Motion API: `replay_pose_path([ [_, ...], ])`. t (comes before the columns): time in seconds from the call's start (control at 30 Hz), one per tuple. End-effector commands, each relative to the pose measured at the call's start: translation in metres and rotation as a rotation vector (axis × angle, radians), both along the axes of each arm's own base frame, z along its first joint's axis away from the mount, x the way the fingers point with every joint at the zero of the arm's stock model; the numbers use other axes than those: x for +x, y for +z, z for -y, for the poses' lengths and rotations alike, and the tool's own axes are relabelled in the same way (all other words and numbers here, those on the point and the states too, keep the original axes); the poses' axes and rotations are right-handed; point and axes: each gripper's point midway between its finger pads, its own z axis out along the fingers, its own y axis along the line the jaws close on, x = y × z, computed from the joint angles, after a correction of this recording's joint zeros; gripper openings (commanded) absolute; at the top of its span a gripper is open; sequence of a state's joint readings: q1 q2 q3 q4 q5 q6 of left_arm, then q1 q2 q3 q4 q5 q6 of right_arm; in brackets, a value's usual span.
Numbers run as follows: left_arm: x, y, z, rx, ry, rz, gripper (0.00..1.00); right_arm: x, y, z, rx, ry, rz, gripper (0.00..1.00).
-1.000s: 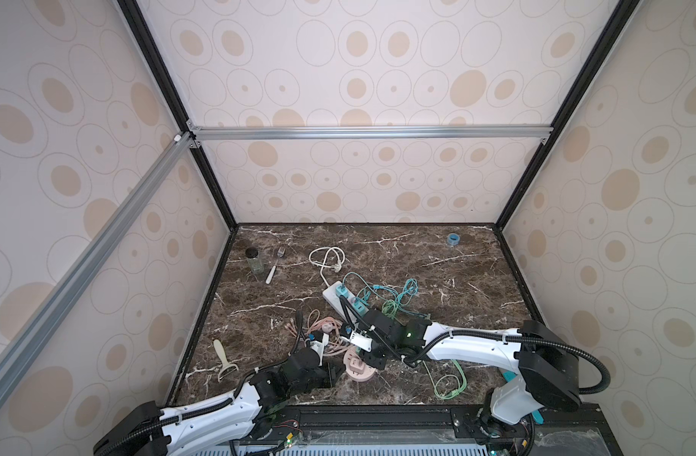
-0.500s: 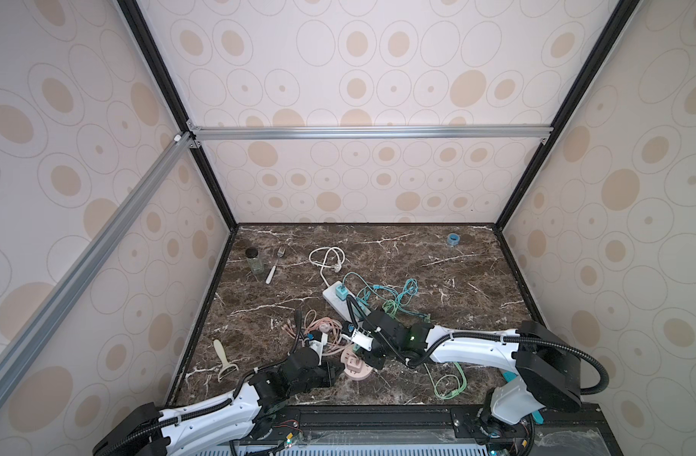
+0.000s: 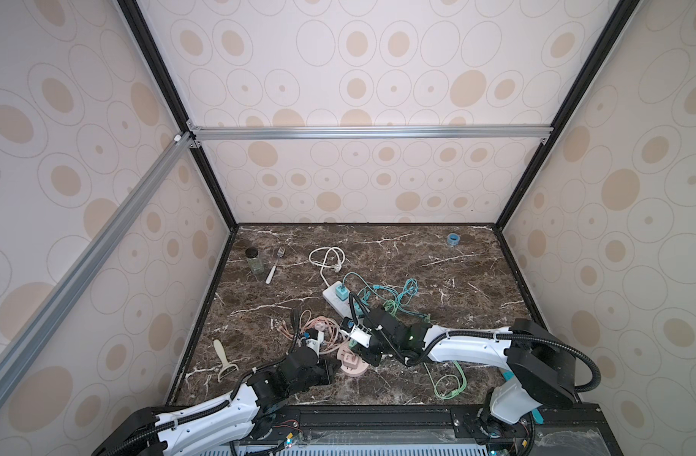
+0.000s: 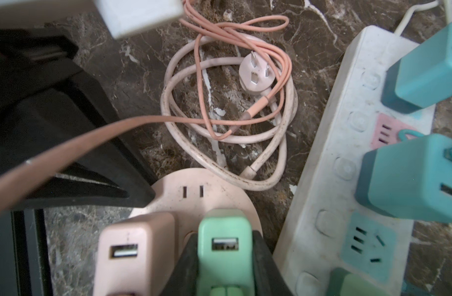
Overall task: Insert the plug
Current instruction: 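Press the light green charger down into the round pink socket with the right gripper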
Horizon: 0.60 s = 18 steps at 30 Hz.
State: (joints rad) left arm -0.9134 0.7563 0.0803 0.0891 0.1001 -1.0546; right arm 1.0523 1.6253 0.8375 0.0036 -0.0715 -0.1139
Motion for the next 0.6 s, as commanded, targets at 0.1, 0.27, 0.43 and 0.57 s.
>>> replay_pose_path([
  [0.1,-0.001,0.007,0.003,0.003,-0.023,0.0,0.13,-0.048,-0.109,0.081,-0.397,-0.014,-0.233,0.0],
  [0.27,0.0,0.009,0.0,0.012,-0.016,0.009,0.13,-0.047,-0.11,0.082,-0.406,-0.023,-0.232,0.0],
  [0.43,0.003,0.015,-0.002,0.017,-0.01,0.023,0.14,-0.045,-0.113,0.083,-0.42,-0.034,-0.229,0.0],
  [0.57,0.004,0.017,-0.003,0.016,-0.006,0.03,0.14,-0.042,-0.111,0.082,-0.4,-0.059,-0.217,0.0],
])
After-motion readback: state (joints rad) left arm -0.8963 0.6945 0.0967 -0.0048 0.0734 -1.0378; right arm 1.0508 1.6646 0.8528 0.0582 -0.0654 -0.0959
